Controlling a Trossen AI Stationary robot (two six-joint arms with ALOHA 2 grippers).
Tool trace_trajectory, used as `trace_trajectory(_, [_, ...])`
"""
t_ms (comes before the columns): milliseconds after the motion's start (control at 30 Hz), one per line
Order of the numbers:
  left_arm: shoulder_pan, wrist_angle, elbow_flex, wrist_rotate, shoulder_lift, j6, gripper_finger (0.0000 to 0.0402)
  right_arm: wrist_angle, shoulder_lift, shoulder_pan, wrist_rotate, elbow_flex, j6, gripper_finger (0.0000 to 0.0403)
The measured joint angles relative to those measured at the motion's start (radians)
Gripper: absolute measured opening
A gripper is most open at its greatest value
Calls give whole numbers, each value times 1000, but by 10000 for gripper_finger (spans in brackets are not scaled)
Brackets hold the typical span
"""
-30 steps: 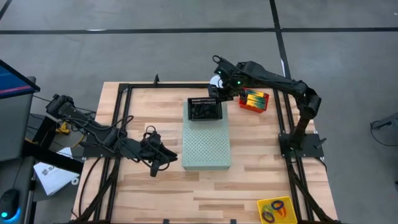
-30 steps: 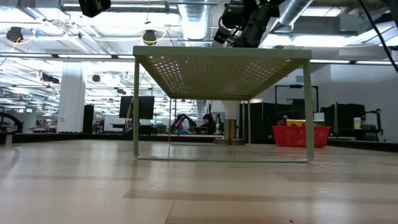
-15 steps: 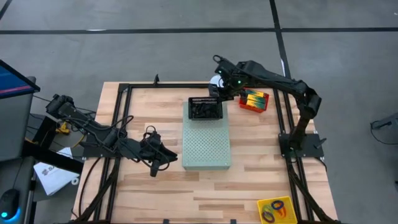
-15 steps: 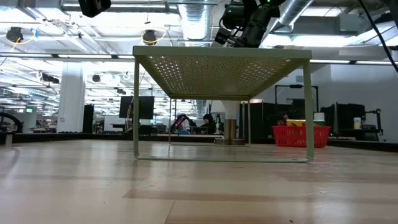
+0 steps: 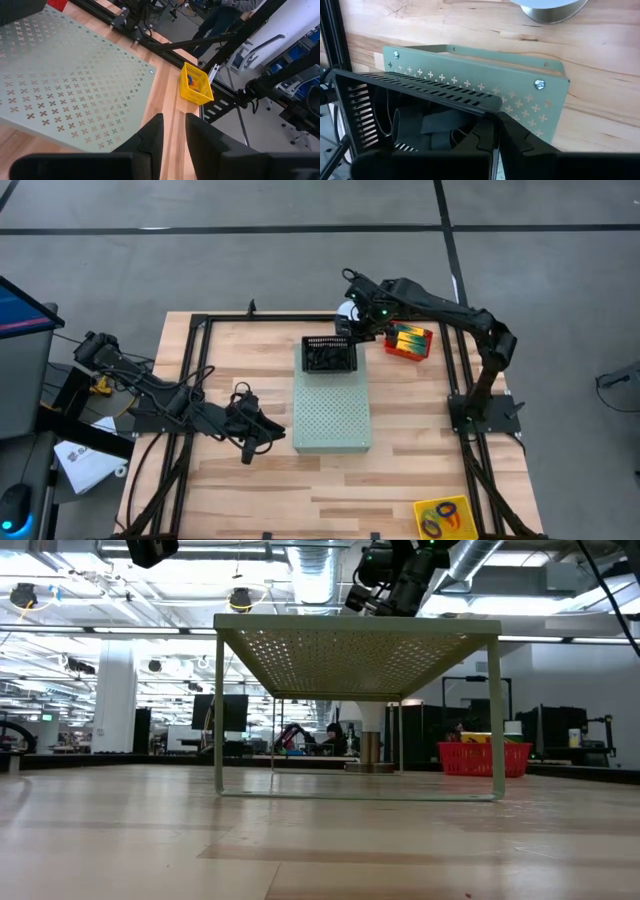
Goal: Pick & Place Office Desk Supplies
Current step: Put the black bin on the shelf
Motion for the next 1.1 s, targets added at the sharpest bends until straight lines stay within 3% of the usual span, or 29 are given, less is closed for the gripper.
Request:
trace_trajectory(333, [0,0,0,0,0,0,76,5,0,10,10,0,5,57])
trace_trajectory(800, [0,0,0,0,0,-2,76,2,-5,10,105,-1,0,62])
trace_trajectory(933, [0,0,0,6,0,-3,76,-2,-39,19,174,-1,-16,62])
trace_trajectory(1100, [0,0,0,6,0,-2,76,5,-86,36,181,-1,-27,62])
